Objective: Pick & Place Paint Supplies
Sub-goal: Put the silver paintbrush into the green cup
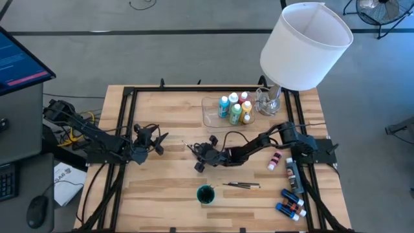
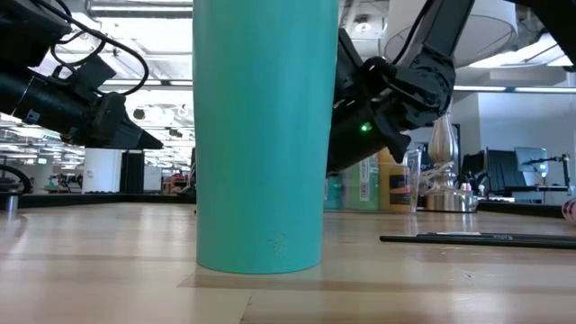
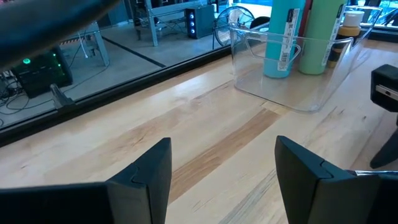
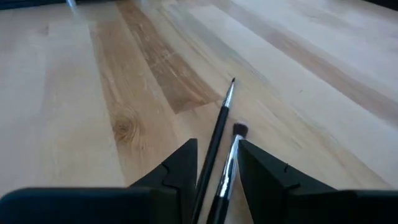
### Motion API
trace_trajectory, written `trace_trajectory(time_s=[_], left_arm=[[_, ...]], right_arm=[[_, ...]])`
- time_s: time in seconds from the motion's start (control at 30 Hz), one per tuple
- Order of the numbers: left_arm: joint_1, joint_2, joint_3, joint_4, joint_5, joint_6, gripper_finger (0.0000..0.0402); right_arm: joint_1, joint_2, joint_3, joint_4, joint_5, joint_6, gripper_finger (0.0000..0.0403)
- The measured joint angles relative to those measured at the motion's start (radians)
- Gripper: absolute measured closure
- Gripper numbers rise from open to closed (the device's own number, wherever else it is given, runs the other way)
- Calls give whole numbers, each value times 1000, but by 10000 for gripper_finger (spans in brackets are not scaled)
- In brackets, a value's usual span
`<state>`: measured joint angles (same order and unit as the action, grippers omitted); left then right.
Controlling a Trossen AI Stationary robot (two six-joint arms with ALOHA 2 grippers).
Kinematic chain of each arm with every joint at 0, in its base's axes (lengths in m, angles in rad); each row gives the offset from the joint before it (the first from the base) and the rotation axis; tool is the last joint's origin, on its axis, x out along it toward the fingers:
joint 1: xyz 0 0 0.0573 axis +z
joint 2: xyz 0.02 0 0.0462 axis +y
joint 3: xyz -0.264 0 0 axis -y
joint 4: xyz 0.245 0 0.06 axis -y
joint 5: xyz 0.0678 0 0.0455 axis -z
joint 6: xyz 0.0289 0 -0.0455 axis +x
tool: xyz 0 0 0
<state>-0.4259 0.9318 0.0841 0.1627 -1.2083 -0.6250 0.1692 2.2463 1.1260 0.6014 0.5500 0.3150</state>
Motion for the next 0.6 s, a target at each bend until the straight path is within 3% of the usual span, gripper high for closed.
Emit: trace_trajectory(time_s=[0.6], left_arm=[[0, 0, 0, 2, -4, 0, 215]], right_arm=[[-9, 0, 16, -48, 35, 27, 294]])
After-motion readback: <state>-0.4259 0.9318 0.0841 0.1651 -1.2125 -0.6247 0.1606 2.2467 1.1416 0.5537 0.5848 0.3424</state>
